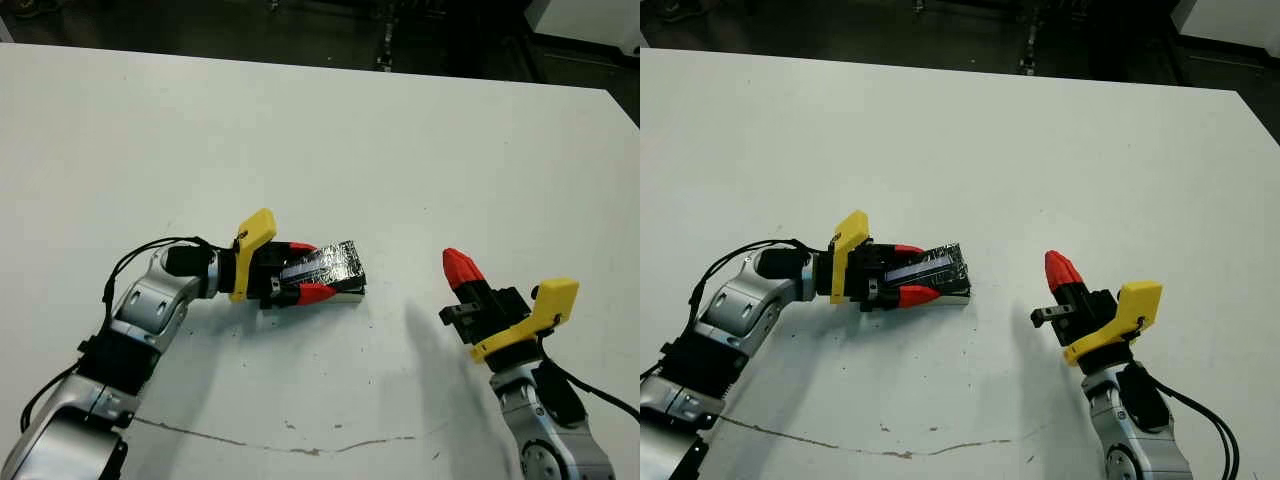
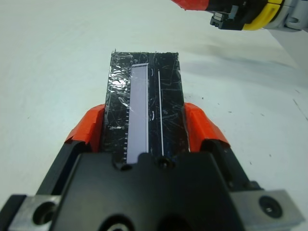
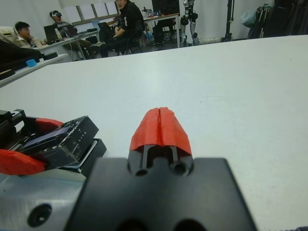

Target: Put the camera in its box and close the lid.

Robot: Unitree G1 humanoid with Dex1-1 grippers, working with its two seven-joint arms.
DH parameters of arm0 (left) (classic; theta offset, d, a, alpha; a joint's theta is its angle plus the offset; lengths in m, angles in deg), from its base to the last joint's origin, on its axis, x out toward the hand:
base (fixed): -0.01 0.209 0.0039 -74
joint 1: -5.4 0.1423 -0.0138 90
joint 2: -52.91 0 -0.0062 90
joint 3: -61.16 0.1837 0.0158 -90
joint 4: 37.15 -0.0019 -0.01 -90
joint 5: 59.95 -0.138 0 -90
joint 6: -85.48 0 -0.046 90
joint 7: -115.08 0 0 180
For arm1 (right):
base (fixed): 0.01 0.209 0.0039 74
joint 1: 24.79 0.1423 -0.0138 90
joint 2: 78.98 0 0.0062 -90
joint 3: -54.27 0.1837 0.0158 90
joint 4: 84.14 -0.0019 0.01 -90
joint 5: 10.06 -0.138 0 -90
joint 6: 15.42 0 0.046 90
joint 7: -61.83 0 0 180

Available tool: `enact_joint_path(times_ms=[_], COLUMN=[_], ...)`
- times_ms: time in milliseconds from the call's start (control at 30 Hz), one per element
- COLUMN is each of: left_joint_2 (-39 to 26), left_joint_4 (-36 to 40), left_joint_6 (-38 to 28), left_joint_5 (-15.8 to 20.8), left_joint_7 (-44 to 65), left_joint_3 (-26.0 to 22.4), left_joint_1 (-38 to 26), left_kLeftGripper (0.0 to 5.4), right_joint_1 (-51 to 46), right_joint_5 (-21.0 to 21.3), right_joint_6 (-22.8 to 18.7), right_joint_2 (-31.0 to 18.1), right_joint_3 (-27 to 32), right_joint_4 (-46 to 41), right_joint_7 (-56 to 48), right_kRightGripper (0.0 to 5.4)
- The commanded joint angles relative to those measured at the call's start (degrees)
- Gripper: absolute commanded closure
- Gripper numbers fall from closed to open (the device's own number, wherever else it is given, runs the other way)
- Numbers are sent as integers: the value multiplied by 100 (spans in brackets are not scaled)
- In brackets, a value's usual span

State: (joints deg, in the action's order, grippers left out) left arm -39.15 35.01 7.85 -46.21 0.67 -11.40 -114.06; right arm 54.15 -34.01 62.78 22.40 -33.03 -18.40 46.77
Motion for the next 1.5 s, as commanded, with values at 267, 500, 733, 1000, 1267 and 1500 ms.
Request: enact_joint_path(times_ms=[267,500,733,1000,1267,1500], left_joint_2=[257,349,357,339,150,72], left_joint_4=[-989,-1150,-994,-716,-373,-471], left_joint_6=[-5,-129,-324,-132,-64,-342], left_joint_5=[-389,-548,-708,-924,-1485,-1695], left_joint_7=[352,312,193,108,-85,-211], left_joint_3=[450,582,708,818,1118,1205], left_joint_1=[-281,-411,-375,-355,-425,-419], left_kLeftGripper=[226,226,226,226,148,55], right_joint_1=[21,30,29,-1,-13,-24], right_joint_5=[-6,31,-28,18,24,-25], right_joint_6=[4,10,-23,9,-4,-66], right_joint_2=[-71,-70,-56,-56,-68,-65], right_joint_3=[42,39,57,43,42,54], right_joint_4=[13,22,29,9,3,-12], right_joint_7=[-35,-30,-32,-23,-21,-16], right_kRightGripper=[540,540,540,540,540,540])
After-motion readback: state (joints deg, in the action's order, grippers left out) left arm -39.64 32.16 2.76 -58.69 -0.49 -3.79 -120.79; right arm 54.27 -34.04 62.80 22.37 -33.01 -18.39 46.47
